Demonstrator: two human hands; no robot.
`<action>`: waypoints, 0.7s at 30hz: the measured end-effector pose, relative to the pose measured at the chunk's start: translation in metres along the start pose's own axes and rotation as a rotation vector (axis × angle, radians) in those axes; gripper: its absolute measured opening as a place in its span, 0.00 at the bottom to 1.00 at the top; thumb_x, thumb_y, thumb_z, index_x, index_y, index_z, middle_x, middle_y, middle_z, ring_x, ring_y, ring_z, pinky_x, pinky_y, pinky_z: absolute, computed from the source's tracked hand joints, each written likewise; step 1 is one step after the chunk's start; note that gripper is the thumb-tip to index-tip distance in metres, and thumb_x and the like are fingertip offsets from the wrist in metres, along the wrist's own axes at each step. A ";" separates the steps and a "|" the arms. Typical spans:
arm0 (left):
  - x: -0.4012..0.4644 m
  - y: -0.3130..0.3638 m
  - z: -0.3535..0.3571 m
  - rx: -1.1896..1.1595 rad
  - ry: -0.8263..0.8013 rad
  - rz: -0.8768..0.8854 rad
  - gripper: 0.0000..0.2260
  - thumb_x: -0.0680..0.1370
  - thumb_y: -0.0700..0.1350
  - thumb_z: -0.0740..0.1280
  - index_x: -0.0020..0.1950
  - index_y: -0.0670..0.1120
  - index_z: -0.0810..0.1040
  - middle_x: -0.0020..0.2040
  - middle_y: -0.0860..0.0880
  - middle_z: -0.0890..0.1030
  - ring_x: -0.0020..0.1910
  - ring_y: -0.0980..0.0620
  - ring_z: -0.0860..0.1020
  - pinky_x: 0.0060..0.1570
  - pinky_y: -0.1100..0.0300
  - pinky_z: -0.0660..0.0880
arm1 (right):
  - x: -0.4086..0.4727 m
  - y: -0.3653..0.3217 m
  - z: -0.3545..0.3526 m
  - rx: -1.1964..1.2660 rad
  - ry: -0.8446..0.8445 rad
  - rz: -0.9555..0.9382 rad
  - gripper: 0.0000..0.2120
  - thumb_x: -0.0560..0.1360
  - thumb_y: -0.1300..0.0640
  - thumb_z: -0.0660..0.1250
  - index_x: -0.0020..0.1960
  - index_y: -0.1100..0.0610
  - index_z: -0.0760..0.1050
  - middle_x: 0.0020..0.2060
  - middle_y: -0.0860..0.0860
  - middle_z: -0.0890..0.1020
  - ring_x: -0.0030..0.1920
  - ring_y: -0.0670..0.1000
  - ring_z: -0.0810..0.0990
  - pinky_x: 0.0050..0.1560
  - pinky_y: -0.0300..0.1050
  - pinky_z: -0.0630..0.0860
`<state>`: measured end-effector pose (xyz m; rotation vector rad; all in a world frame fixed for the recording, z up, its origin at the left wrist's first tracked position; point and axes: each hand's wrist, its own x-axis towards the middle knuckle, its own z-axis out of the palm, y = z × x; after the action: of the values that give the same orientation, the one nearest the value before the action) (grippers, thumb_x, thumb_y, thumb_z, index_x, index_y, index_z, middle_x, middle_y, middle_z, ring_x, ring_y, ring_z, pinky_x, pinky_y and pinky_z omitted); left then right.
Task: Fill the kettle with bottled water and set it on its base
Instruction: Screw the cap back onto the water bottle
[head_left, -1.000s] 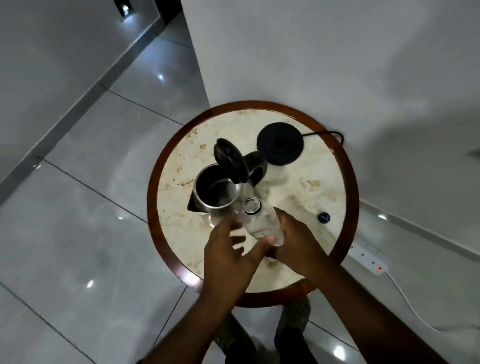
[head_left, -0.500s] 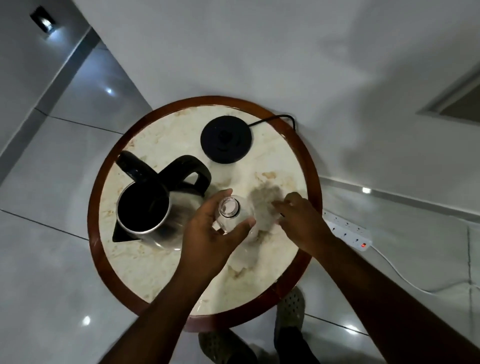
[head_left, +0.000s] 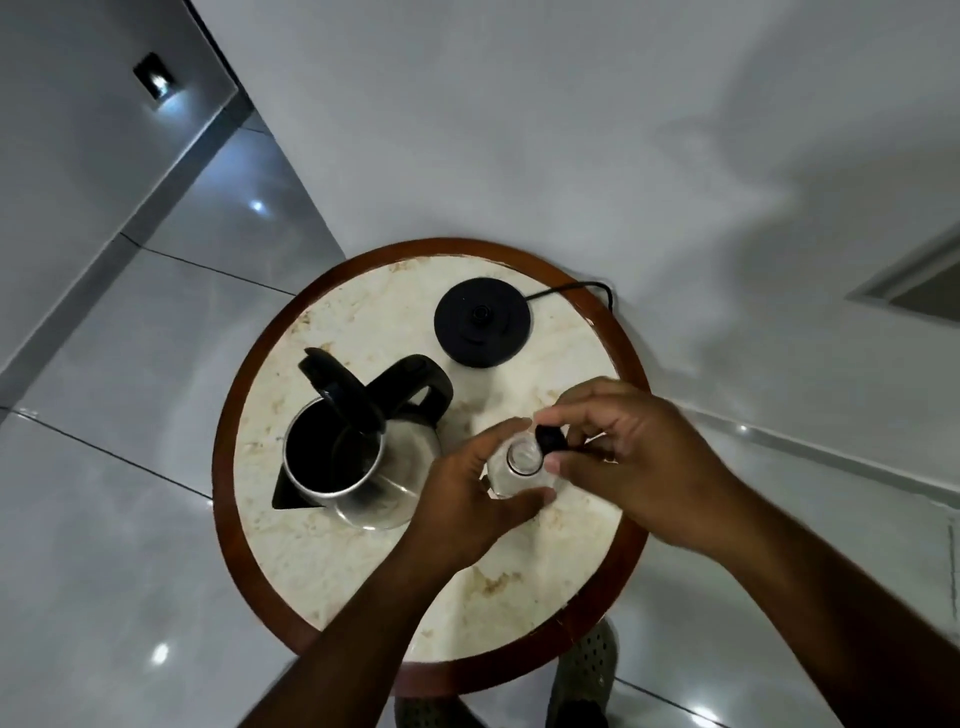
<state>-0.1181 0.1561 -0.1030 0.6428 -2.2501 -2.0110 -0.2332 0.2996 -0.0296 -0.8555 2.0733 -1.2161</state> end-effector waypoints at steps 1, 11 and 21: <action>0.000 0.003 -0.003 -0.008 -0.015 0.024 0.25 0.67 0.43 0.78 0.61 0.60 0.78 0.55 0.58 0.83 0.55 0.60 0.80 0.48 0.67 0.75 | 0.001 -0.012 0.002 -0.140 -0.049 -0.037 0.16 0.71 0.60 0.73 0.57 0.49 0.80 0.49 0.43 0.78 0.45 0.43 0.79 0.47 0.32 0.78; 0.004 0.004 -0.009 0.029 -0.085 0.089 0.25 0.65 0.52 0.76 0.58 0.69 0.75 0.52 0.63 0.82 0.53 0.61 0.80 0.49 0.62 0.77 | 0.025 -0.030 0.027 -0.844 -0.411 -0.113 0.14 0.76 0.64 0.62 0.60 0.62 0.73 0.54 0.62 0.74 0.47 0.59 0.72 0.45 0.54 0.72; -0.004 0.003 -0.018 0.050 -0.094 0.103 0.22 0.66 0.45 0.78 0.56 0.61 0.78 0.50 0.58 0.83 0.49 0.61 0.80 0.50 0.69 0.74 | 0.021 -0.037 0.036 -1.004 -0.448 -0.071 0.21 0.80 0.54 0.59 0.72 0.55 0.64 0.66 0.56 0.71 0.61 0.54 0.74 0.55 0.40 0.69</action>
<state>-0.1094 0.1411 -0.0966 0.4351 -2.3406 -1.9820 -0.2105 0.2508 -0.0149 -1.4611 2.2041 0.1110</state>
